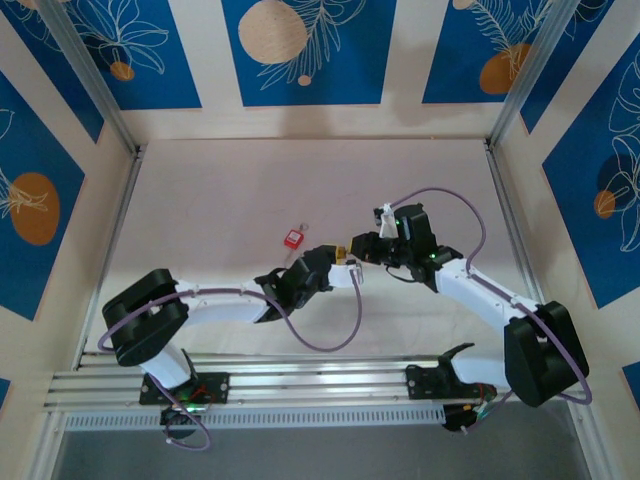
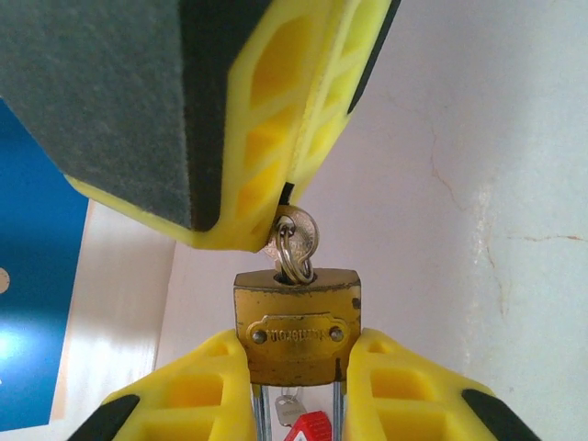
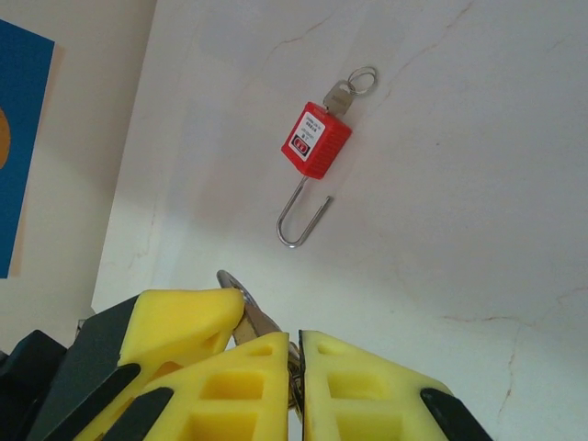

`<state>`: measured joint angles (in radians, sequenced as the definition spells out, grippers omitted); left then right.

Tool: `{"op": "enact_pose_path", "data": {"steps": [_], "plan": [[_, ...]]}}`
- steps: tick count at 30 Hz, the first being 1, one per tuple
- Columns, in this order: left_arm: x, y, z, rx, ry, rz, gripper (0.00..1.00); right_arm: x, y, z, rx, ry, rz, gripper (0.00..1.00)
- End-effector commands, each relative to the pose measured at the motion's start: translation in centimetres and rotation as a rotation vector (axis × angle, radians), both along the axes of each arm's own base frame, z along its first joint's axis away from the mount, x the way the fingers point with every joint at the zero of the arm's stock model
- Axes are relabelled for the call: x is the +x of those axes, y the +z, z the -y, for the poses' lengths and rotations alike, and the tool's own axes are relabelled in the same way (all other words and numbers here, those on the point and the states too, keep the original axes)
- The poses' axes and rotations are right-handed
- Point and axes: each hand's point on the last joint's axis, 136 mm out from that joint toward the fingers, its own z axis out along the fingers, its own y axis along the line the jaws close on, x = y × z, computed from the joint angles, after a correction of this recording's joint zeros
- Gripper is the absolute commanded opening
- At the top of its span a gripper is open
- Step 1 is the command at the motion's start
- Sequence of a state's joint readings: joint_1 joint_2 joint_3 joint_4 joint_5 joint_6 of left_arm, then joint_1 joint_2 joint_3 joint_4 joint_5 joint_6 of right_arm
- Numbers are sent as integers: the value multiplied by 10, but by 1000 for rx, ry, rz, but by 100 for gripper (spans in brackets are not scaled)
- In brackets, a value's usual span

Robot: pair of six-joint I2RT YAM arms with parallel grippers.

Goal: Unlock with the key

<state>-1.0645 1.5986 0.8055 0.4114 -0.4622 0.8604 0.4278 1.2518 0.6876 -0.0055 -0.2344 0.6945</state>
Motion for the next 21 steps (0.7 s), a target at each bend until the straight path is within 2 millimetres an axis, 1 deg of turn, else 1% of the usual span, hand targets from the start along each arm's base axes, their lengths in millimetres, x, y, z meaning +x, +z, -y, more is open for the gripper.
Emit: {"op": "enact_pose_path", "data": {"steps": [1,3,6,9,14,21], "plan": [[-15,51,33,-178,-101,90,20,0,-3,0,15,-4,-65,12],[-16,49,33,-172,-99,87,20,-2,0,-2,33,6,-70,13],[-15,46,32,-168,-95,81,20,-3,10,-5,73,25,-66,16],[-15,43,33,-165,-93,71,20,-4,23,-5,105,28,-49,18],[-17,35,33,-159,-97,40,20,-3,39,4,116,9,-15,23],[-19,23,35,-144,-101,-12,20,0,47,18,128,-23,13,27]]}}
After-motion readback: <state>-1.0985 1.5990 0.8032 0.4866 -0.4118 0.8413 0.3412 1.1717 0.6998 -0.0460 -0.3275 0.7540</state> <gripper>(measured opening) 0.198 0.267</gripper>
